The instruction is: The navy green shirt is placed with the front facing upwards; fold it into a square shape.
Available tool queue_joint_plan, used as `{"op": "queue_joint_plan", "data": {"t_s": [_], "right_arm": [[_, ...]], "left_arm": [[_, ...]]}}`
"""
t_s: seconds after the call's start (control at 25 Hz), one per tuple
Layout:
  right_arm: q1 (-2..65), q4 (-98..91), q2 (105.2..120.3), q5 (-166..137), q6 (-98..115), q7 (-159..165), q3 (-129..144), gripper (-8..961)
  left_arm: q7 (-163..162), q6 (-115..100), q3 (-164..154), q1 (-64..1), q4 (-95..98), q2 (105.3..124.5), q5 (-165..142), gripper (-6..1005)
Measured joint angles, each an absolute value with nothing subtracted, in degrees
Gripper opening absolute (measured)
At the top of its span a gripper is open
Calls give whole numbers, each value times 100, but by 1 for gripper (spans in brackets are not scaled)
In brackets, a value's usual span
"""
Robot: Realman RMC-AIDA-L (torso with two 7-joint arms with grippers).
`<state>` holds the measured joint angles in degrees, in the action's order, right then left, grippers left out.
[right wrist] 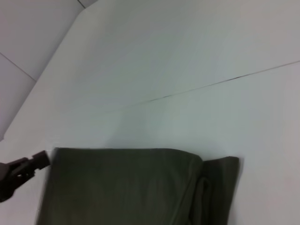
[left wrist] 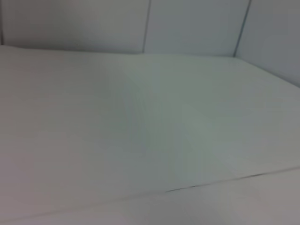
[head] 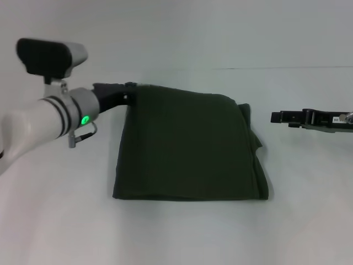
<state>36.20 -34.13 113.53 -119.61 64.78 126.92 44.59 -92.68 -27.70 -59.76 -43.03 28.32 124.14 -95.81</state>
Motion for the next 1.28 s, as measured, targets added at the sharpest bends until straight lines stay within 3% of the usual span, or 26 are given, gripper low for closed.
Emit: {"op": "queue_joint_plan", "data": {"t_s": [0.24, 0.52, 0.72, 1.0, 1.12, 1.28], "right_arm": [[3567, -3460, 11362, -11926, 6438, 12398, 4344, 720], [3349, -3497, 11511, -11320, 7389, 10986, 3648, 723], [2976, -3559, 11571, -10675, 8755, 9838, 3576, 725], [2508, -3720, 11743, -10580, 10094, 8440, 3579, 852], [2444, -3742, 11763, -10649, 10334, 8340, 3635, 914], [2458, -4004, 11786, -10922, 10649, 8398, 3706, 912]], "left_arm": [[-9761, -3213, -5893, -3423, 3850, 12445, -9293, 122], [-9882, -6061, -5475, -2282, 5170, 12472, -8847, 294], [-9829, -8342, -4702, -2058, 5245, 12459, -8795, 485], [-9539, -10373, -3568, -1760, 5099, 12435, -8797, 775], [-9501, -10610, -3420, -1629, 5082, 12446, -8849, 835], [-9349, -10845, -3420, -1603, 5123, 12446, -9139, 894]]}}
